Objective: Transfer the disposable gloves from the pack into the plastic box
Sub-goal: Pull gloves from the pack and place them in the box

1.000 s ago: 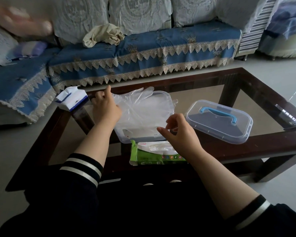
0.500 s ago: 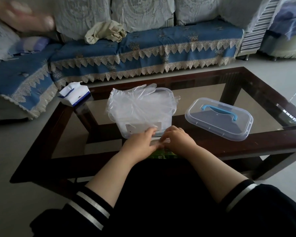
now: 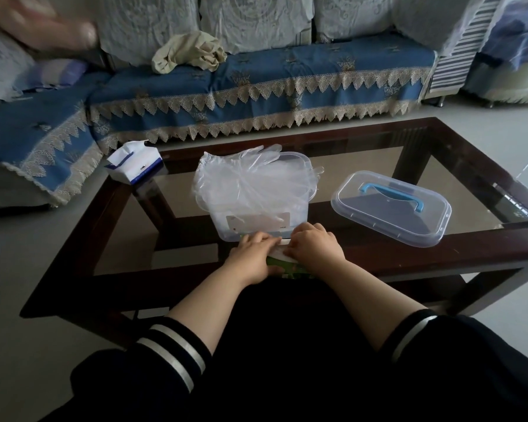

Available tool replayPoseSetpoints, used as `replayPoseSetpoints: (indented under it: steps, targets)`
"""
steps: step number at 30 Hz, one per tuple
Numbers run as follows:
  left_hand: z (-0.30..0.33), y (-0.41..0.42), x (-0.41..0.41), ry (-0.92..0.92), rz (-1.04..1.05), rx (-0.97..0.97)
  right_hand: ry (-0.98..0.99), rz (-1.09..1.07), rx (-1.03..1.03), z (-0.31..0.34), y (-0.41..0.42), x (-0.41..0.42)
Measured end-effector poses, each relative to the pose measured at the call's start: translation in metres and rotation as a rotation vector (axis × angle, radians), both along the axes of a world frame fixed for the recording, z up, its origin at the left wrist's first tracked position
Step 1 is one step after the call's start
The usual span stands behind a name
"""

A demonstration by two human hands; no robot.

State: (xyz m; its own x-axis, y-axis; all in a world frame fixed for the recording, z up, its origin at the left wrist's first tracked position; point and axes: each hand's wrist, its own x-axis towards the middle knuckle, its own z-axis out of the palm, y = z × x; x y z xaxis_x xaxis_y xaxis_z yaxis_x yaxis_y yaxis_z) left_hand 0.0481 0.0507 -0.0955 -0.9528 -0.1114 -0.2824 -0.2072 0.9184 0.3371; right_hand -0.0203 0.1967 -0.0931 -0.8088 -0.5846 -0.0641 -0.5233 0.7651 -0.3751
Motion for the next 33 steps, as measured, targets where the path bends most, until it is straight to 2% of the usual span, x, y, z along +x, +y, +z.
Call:
replayPoseSetpoints:
  steps: [3, 7, 12, 17, 19, 21, 27, 30, 33]
  targets:
    - [0.001, -0.001, 0.001, 0.005, 0.013, 0.038, 0.016, -0.002, -0.064, -0.002, -0.003, 0.003]
    - [0.002, 0.001, 0.002, 0.032, 0.036, 0.063, -0.093, -0.048, -0.241, 0.002, 0.001, 0.004]
    - [0.003, 0.000, 0.001, 0.037, 0.008, 0.104, -0.171, -0.199, -0.453, 0.010, 0.010, 0.001]
    - [0.001, -0.001, 0.002, 0.043, 0.027, 0.147, -0.216, -0.049, -0.168, 0.009, 0.015, 0.004]
    - [0.001, 0.001, 0.002, 0.044, 0.055, 0.185, -0.156, -0.050, -0.162, 0.007, 0.009, 0.006]
    - [-0.001, 0.003, 0.002, 0.054, 0.073, 0.199, -0.131, -0.085, -0.233, 0.005, 0.004, 0.006]
    - [-0.002, 0.002, -0.002, 0.032, 0.070, 0.182, -0.264, -0.163, -0.400, 0.015, 0.008, 0.002]
    - [-0.002, 0.001, -0.005, 0.010, 0.065, 0.169, -0.366, -0.224, -0.575, 0.021, 0.016, -0.001]
    - [-0.008, -0.001, -0.007, 0.066, 0.094, 0.185, -0.538, -0.331, -0.871, 0.027, 0.028, -0.004]
